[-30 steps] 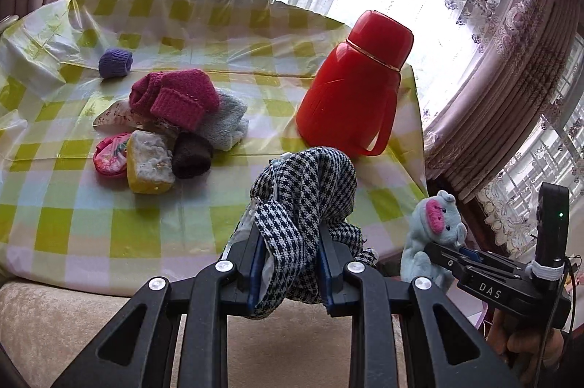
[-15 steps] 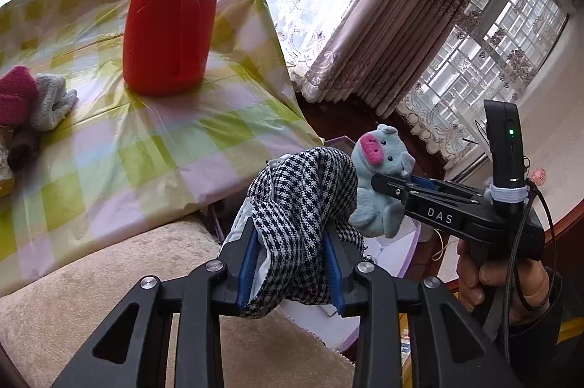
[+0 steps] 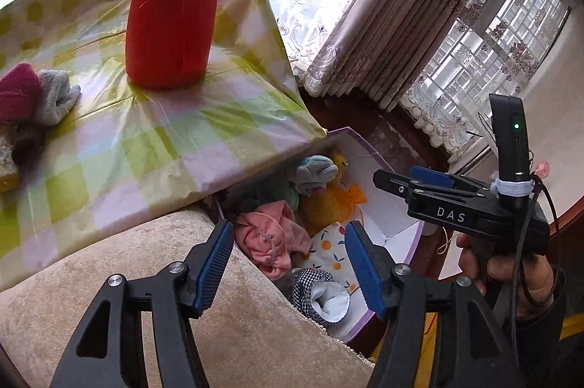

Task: Organize soft objects
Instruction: 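Open both grippers to drop the cloth and plush into the box, then move both grippers back toward the remaining items on the table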

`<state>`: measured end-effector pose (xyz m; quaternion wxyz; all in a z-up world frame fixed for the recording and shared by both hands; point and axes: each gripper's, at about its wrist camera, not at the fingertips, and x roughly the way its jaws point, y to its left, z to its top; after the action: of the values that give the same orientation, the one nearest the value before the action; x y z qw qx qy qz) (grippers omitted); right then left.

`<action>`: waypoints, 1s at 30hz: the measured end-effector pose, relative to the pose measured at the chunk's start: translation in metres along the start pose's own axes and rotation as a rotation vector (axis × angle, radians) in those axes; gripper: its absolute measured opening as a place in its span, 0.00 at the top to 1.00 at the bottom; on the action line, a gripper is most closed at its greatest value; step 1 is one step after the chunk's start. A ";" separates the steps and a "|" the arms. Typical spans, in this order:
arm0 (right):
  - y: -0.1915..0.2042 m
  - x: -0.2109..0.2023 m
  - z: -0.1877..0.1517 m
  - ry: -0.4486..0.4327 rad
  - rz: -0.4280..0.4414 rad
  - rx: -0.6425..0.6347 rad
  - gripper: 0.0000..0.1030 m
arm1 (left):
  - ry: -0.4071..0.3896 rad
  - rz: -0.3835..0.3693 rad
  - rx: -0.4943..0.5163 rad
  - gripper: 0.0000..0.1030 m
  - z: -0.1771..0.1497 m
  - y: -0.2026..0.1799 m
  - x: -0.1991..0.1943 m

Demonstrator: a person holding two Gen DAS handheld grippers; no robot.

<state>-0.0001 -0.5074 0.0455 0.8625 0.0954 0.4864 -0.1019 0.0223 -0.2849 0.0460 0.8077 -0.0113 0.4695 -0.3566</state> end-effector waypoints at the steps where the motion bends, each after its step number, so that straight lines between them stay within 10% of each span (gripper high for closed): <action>1: 0.005 0.001 0.000 0.002 0.010 -0.006 0.26 | -0.009 0.014 -0.012 0.38 0.000 0.005 -0.003; 30: 0.212 0.046 0.037 0.010 0.255 -0.312 0.26 | -0.250 0.430 -0.382 0.38 0.007 0.219 -0.095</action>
<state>0.1107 -0.3169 0.0382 0.8703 0.0219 0.4846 0.0850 0.1230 -0.0682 0.0439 0.8993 -0.1069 0.4167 -0.0789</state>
